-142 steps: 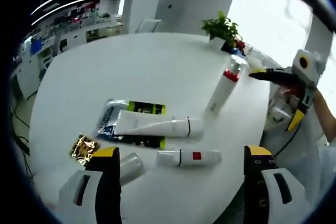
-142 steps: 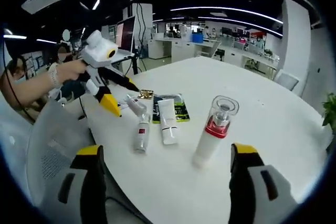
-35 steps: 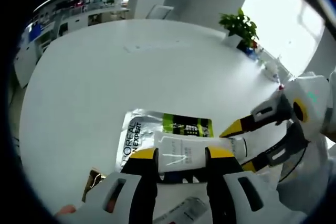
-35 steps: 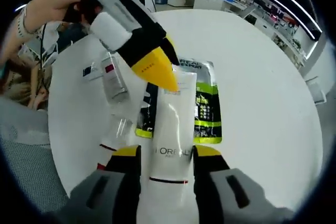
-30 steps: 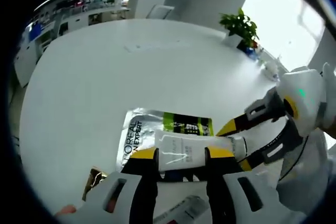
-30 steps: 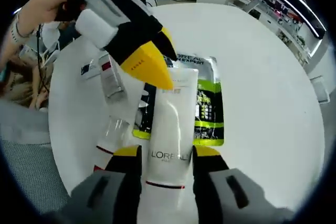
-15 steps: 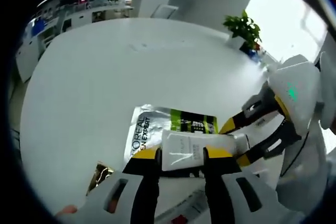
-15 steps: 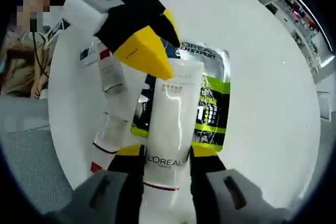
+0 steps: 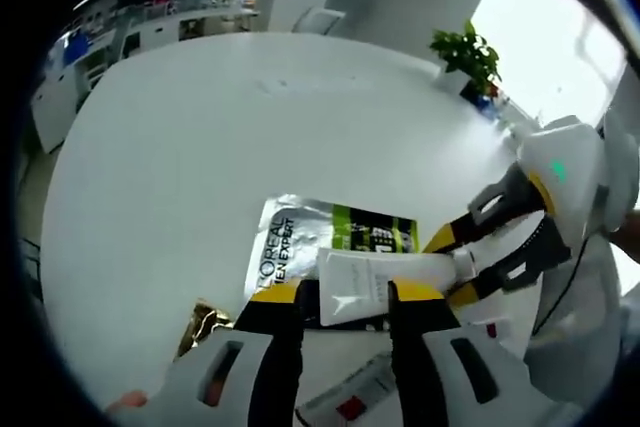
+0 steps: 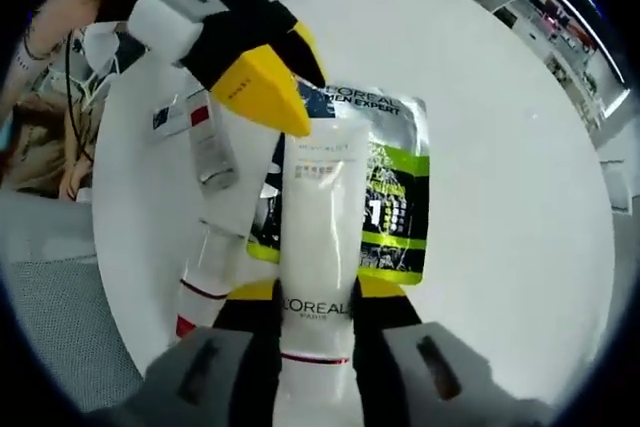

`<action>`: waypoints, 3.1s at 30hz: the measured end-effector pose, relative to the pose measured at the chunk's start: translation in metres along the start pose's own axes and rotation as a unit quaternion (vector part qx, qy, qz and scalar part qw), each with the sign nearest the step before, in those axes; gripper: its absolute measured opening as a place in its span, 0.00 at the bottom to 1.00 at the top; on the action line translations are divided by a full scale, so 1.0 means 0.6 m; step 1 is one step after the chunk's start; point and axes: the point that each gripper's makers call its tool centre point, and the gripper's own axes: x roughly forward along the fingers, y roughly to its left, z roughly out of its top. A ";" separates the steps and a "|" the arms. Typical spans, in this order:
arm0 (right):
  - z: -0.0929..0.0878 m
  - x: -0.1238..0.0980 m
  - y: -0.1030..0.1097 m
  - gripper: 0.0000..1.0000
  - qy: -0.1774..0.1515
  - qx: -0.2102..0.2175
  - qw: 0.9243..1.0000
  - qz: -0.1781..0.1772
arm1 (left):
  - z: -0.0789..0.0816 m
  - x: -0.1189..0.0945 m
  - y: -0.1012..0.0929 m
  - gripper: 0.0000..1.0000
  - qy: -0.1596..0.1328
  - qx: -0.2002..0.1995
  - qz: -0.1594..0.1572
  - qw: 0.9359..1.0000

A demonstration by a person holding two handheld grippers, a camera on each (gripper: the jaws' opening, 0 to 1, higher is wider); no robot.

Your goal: Arrange the skincare products in the storage area until every visible bottle or jar stands upright without overlapping.

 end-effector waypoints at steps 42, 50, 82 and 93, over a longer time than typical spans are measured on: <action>0.033 -0.150 0.017 0.18 -0.269 0.092 0.954 -0.093 | 0.062 -0.057 -0.194 0.31 -0.180 -0.141 -0.199 0.953; 0.022 -0.182 0.023 0.18 -0.299 0.120 0.942 -0.099 | 0.070 -0.055 -0.230 0.26 -0.194 -0.154 -0.222 0.943; -0.027 -0.232 0.028 0.24 -0.331 0.161 0.923 -0.108 | 0.086 -0.034 -0.331 0.14 -0.208 -0.130 -0.248 0.937; -0.036 -0.237 0.028 0.29 -0.339 0.144 0.923 -0.115 | 0.081 -0.041 -0.350 0.09 -0.215 -0.111 -0.224 0.944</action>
